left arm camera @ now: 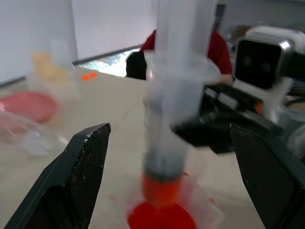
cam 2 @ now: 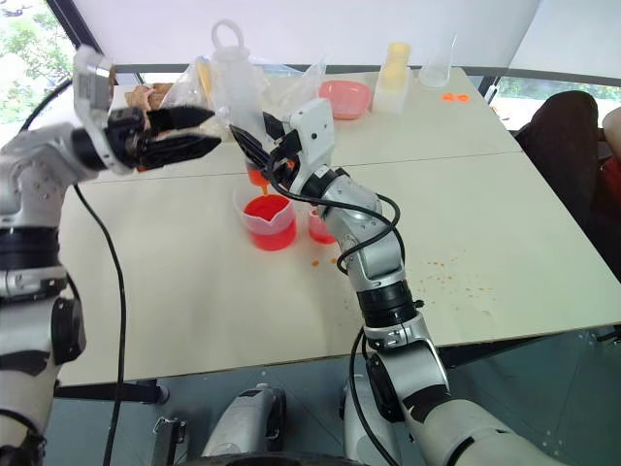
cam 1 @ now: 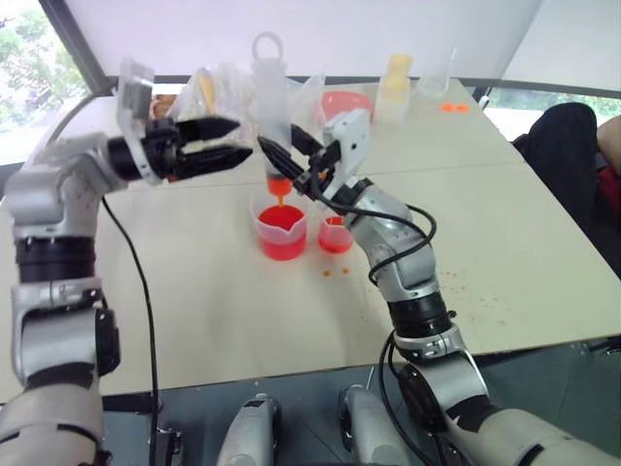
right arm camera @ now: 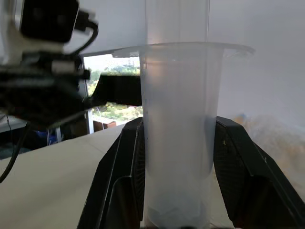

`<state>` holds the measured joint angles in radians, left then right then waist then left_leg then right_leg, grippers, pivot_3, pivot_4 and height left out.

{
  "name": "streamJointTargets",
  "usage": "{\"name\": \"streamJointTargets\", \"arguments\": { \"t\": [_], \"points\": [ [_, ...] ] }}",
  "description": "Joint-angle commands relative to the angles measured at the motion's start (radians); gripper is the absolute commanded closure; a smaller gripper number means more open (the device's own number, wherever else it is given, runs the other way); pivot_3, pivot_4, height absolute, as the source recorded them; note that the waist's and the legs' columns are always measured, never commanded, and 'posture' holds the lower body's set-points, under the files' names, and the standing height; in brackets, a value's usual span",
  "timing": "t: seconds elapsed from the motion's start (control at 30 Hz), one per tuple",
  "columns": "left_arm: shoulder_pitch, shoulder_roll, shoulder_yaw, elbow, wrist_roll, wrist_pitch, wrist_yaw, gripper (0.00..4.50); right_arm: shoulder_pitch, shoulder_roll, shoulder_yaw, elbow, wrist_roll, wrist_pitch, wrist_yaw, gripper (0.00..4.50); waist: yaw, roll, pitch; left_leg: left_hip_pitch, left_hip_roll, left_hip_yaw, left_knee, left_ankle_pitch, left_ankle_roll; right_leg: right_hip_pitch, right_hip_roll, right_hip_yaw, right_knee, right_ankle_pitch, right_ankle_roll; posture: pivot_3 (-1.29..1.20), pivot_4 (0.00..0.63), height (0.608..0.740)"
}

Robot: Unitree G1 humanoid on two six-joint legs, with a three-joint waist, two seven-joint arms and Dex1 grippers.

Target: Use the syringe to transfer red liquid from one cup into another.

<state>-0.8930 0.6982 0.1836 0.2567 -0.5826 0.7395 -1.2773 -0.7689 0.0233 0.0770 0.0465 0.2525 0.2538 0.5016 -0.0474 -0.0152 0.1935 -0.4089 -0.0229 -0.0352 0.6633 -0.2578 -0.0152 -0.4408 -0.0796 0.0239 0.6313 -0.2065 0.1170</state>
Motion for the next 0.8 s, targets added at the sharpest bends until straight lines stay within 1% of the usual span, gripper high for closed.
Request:
{"name": "streamJointTargets", "arguments": {
  "t": [0.03,0.13,0.2,0.33,0.5,0.57,0.67,0.8],
  "points": [
    [0.049,0.029,0.068,-0.113,-0.063,0.053,0.059,0.36,-0.022,0.007,-0.009,-0.078,0.040,0.031,-0.017,3.03,0.004,0.000,0.000,0.000,0.000,0.000,0.000,0.000,-0.001,0.000,0.000,0.000,0.000,0.000,0.000,0.00,0.150,0.740],
    [0.086,0.025,0.105,-0.137,-0.067,0.034,0.130,0.36,-0.026,0.007,-0.026,-0.098,0.065,0.064,-0.036,3.03,0.005,0.000,0.000,0.000,0.000,0.000,0.000,0.001,-0.001,0.000,-0.001,0.000,-0.001,0.000,0.000,0.00,0.150,0.740],
    [0.095,0.021,0.107,-0.157,-0.072,0.027,0.148,0.36,-0.033,0.001,-0.044,-0.109,0.091,0.092,-0.045,3.03,0.005,0.000,0.000,0.001,0.000,0.000,0.000,0.001,-0.002,0.000,-0.001,0.000,-0.001,0.000,0.000,0.00,0.150,0.740],
    [0.098,0.008,0.090,-0.166,-0.065,-0.008,0.168,0.36,-0.053,-0.055,-0.114,-0.175,0.157,0.185,-0.073,3.03,0.007,0.000,0.000,0.001,-0.001,0.000,0.000,0.001,-0.002,0.000,-0.001,0.000,-0.001,0.000,0.000,0.00,0.150,0.740],
    [0.071,-0.023,0.053,-0.144,-0.050,-0.053,0.179,0.36,-0.026,-0.167,-0.194,-0.315,0.231,0.315,-0.118,3.03,0.012,0.000,0.000,0.001,-0.001,0.001,0.000,0.001,-0.002,0.000,-0.002,0.000,-0.002,0.000,0.000,0.00,0.150,0.740],
    [0.055,-0.045,0.016,-0.122,-0.028,-0.088,0.170,0.36,0.010,-0.200,-0.219,-0.375,0.258,0.365,-0.141,3.03,0.011,0.000,0.000,0.001,-0.002,0.002,0.000,0.001,-0.002,0.000,-0.001,0.000,-0.002,0.000,0.000,0.00,0.150,0.740],
    [0.014,-0.083,-0.028,-0.067,0.011,-0.155,0.171,0.36,0.060,-0.217,-0.230,-0.417,0.274,0.396,-0.171,3.03,0.011,0.000,0.000,0.001,-0.002,0.003,0.000,0.001,-0.002,0.001,-0.001,0.000,-0.002,0.000,-0.001,0.00,0.150,0.740],
    [-0.051,-0.129,-0.045,0.012,0.031,-0.221,0.175,0.36,0.097,-0.218,-0.217,-0.415,0.261,0.382,-0.188,3.03,0.004,0.000,0.000,0.001,-0.002,0.004,0.000,0.001,-0.002,0.001,-0.001,0.000,-0.002,0.000,-0.001,0.00,0.150,0.740]
  ]
}}
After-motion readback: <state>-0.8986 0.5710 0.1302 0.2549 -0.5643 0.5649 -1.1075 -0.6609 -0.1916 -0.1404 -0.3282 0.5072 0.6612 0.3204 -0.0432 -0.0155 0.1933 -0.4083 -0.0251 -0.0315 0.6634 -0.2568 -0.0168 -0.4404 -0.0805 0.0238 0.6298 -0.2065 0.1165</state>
